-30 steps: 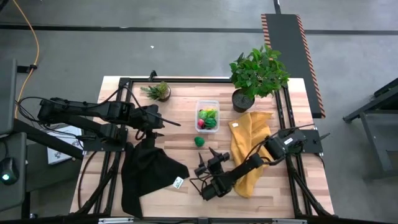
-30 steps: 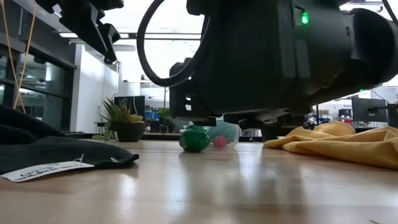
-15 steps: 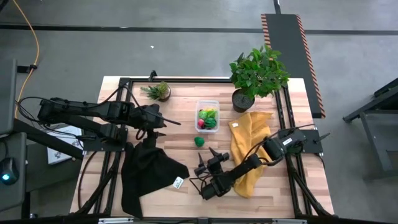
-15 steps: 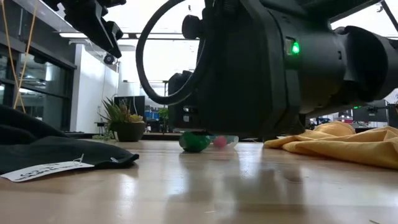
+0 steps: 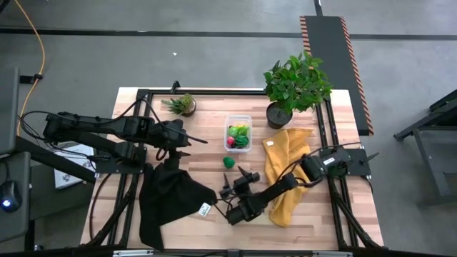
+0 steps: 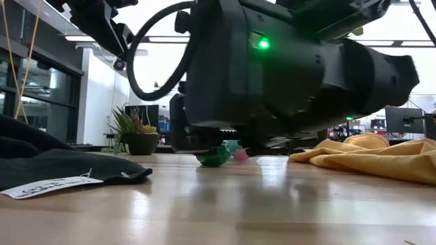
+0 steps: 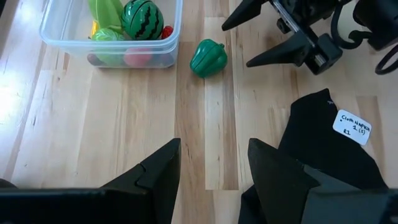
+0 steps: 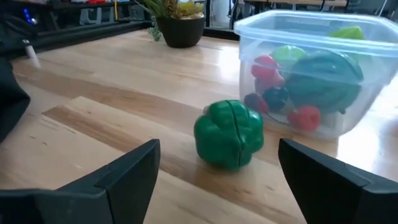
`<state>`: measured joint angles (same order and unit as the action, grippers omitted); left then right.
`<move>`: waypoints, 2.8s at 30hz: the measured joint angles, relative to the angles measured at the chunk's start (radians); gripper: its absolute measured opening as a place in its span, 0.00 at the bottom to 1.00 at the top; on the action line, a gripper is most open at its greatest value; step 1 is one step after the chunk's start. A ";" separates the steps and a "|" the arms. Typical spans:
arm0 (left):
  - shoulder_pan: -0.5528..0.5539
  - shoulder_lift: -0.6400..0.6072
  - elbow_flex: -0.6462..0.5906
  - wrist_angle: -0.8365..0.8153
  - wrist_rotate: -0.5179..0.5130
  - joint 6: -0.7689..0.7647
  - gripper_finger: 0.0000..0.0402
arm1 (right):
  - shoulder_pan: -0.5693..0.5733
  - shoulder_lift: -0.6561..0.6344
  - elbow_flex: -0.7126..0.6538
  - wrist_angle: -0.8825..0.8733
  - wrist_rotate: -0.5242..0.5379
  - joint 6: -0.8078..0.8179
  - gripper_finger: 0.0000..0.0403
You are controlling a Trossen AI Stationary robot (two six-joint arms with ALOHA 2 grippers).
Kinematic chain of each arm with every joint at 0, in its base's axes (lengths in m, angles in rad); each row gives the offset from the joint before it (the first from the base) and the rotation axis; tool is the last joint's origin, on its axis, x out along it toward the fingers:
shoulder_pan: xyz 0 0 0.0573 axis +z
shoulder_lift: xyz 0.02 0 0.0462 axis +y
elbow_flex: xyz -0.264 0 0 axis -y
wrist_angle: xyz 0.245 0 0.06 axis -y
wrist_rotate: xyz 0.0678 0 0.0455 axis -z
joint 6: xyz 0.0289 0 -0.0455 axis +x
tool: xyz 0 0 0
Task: Pick and placing Produce into tupperware
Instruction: Put the bell pepper into the transparent bin
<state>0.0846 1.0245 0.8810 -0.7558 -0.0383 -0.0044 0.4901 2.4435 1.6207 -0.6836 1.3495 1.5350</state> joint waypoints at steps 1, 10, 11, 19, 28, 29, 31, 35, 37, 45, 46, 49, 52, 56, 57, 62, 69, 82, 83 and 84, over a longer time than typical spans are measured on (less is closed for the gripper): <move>0.000 0.000 0.000 0.000 0.000 0.000 0.44 | -0.003 0.000 0.000 0.013 0.000 -0.024 0.79; 0.000 0.000 0.000 0.000 0.000 0.009 0.44 | -0.027 0.000 0.000 0.031 0.003 -0.020 0.79; 0.000 0.000 0.000 0.000 0.000 0.012 0.44 | -0.030 0.000 0.000 0.031 0.004 -0.020 0.79; 0.000 0.000 0.000 -0.001 0.000 0.034 0.44 | -0.048 0.003 0.000 0.037 0.005 -0.014 0.79; 0.000 0.000 0.000 -0.002 0.000 0.035 0.44 | -0.048 0.013 0.000 0.041 -0.025 -0.023 0.79; 0.000 0.000 0.000 -0.002 0.000 0.035 0.44 | -0.050 0.013 0.000 0.041 -0.026 -0.024 0.79; 0.000 0.000 0.000 -0.002 0.000 0.035 0.44 | -0.052 0.013 0.000 0.042 -0.030 -0.021 0.79; 0.000 0.000 0.000 -0.002 0.000 0.035 0.44 | -0.057 0.013 0.000 0.041 -0.037 -0.018 0.79; 0.000 0.000 0.000 -0.002 0.000 0.035 0.44 | -0.060 0.013 0.000 0.041 -0.040 -0.018 0.79; 0.000 0.000 0.000 -0.001 0.000 0.034 0.44 | -0.071 0.013 0.000 0.041 -0.046 -0.025 0.79; 0.000 0.000 0.000 -0.001 0.000 0.034 0.44 | -0.072 0.013 0.000 0.042 -0.050 -0.028 0.79; 0.000 0.000 0.000 -0.001 0.000 0.034 0.44 | -0.076 0.013 0.000 0.049 -0.058 -0.053 0.79; 0.000 0.000 0.000 -0.001 0.000 0.034 0.44 | -0.082 0.013 0.000 0.074 -0.072 -0.081 0.79; 0.000 0.000 0.000 -0.001 0.000 0.034 0.44 | -0.088 0.013 0.000 0.089 -0.075 -0.120 0.79; 0.000 0.000 0.000 -0.001 0.000 0.034 0.44 | -0.091 0.013 0.000 0.089 -0.075 -0.122 0.79; 0.000 0.000 0.000 -0.001 0.000 0.034 0.44 | -0.098 0.013 0.000 0.091 -0.078 -0.122 0.79; 0.000 0.000 0.000 -0.001 0.000 0.034 0.44 | -0.113 0.013 0.000 0.098 -0.094 -0.120 0.79; 0.000 0.000 0.000 -0.001 0.000 0.034 0.44 | -0.131 0.013 0.000 0.098 -0.133 -0.120 0.79; 0.000 0.000 0.000 -0.001 0.000 0.034 0.44 | -0.131 0.013 0.000 0.099 -0.133 -0.120 0.79; 0.000 0.000 0.000 -0.001 0.000 0.034 0.44 | -0.131 0.013 0.000 0.098 -0.133 -0.121 0.78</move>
<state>0.0845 1.0245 0.8810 -0.7567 -0.0383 0.0292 0.3593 2.4565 1.6203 -0.5854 1.2165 1.4143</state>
